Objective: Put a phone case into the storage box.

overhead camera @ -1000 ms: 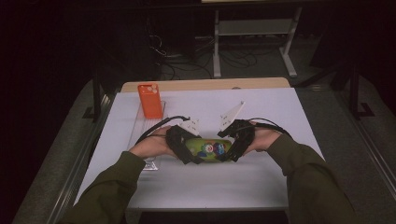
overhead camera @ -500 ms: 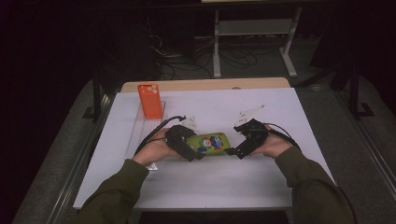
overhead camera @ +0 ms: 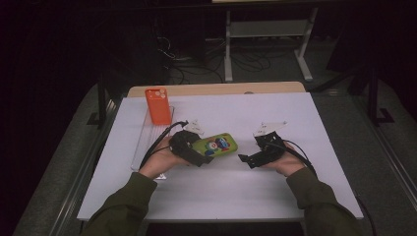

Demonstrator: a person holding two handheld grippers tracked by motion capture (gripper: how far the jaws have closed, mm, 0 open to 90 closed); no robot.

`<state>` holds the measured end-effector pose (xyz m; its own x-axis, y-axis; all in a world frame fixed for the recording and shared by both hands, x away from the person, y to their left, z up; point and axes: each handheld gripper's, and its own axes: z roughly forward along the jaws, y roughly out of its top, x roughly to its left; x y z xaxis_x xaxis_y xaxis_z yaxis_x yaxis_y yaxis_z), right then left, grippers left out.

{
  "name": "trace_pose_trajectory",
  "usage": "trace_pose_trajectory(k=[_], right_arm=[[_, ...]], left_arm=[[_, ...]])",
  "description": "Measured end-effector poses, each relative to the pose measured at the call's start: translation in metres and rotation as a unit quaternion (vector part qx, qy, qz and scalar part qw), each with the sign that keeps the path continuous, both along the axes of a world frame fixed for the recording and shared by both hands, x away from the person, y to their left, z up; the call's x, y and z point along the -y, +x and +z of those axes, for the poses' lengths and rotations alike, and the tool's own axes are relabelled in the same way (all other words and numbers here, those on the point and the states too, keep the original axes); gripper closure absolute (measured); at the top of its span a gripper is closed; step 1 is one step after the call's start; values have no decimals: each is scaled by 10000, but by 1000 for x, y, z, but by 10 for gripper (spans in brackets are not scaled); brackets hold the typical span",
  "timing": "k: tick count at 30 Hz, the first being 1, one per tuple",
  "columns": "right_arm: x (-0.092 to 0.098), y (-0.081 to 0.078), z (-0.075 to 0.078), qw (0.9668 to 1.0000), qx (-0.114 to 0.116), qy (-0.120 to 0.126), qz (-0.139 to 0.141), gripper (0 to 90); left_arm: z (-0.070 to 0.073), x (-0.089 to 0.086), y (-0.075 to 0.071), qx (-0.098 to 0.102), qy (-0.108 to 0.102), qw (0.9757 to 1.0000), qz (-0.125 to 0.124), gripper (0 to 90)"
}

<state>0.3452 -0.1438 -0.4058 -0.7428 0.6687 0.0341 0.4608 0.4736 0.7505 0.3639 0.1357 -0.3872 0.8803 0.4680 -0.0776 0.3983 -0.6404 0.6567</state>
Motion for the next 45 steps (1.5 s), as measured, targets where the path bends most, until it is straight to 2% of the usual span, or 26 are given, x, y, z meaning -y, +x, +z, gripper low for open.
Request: trace_pose_trajectory(k=[3, 5, 6, 7, 9, 11, 12, 13, 17, 23, 28, 30, 32, 33, 34, 37, 39, 40, 41, 42, 45], right_arm=[[-2, -1, 0, 9997, 230, -38, 14, 58], [-4, -3, 0, 9992, 390, -123, 34, 58], [-5, -3, 0, 9984, 513, -212, 73, 58], [-6, -5, 0, 9983, 527, -253, 78, 58], [-9, -7, -2, 9969, 690, -368, 118, 58], [-13, -10, -2, 9961, 746, -443, 160, 58], [-13, -11, -3, 9952, 831, -476, 177, 58], [-14, -11, -3, 9944, 885, -527, 220, 58], [-19, -13, -4, 9912, 1066, -710, 324, 57], [-27, -17, -7, 9831, 1422, -1029, 519, 58], [-34, -21, -9, 9722, 1787, -1349, 682, 58], [-37, -23, -10, 9684, 1930, -1411, 713, 60], [-39, -25, -9, 9625, 2110, -1509, 792, 62], [-40, -26, -9, 9611, 2156, -1532, 797, 63], [-42, -27, -8, 9584, 2241, -1568, 815, 65], [-46, -30, -8, 9514, 2448, -1667, 846, 69], [-48, -32, -8, 9448, 2615, -1762, 888, 72], [-49, -32, -8, 9405, 2720, -1822, 908, 77], [-51, -34, -8, 9382, 2774, -1860, 909, 82], [-52, -34, -9, 9341, 2868, -1913, 928, 82], [-57, -37, -10, 9257, 3067, -2005, 937, 94]], left_arm=[[0, 0, 0, 0, -19, 10000, -13, 145], [1, -2, 2, 50, 91, 9999, -129, 145], [0, -1, 2, 23, -14, 10000, -52, 145], [0, -1, 1, 13, -50, 10000, -32, 145], [0, -1, 2, 5, -45, 10000, -46, 145], [0, -2, 2, 9, -34, 10000, -52, 145], [0, -2, 3, 11, -39, 10000, -56, 145], [1, -3, 4, 38, 72, 9999, -147, 145], [1, -2, 4, 38, 55, 9999, -147, 146], [0, -1, 4, 36, 15, 9999, -135, 146], [0, -1, 4, 66, 42, 9998, -182, 146], [-1, 0, 4, 68, 7, 9999, -158, 146], [0, 0, 4, 67, 16, 9998, -169, 146], [0, 1, 4, 63, 9, 9998, -164, 146], [-1, 2, 3, 27, -110, 9999, -82, 147], [0, 3, 4, 57, -44, 9999, -114, 147], [0, 4, 4, 67, -38, 9999, -135, 147], [0, 4, 5, 76, -17, 9999, -150, 147], [0, 5, 5, 67, -44, 9999, -129, 147], [0, 6, 4, 3, -55, 9999, -99, 147], [0, 7, 4, 7, -17, 9999, -115, 147]])
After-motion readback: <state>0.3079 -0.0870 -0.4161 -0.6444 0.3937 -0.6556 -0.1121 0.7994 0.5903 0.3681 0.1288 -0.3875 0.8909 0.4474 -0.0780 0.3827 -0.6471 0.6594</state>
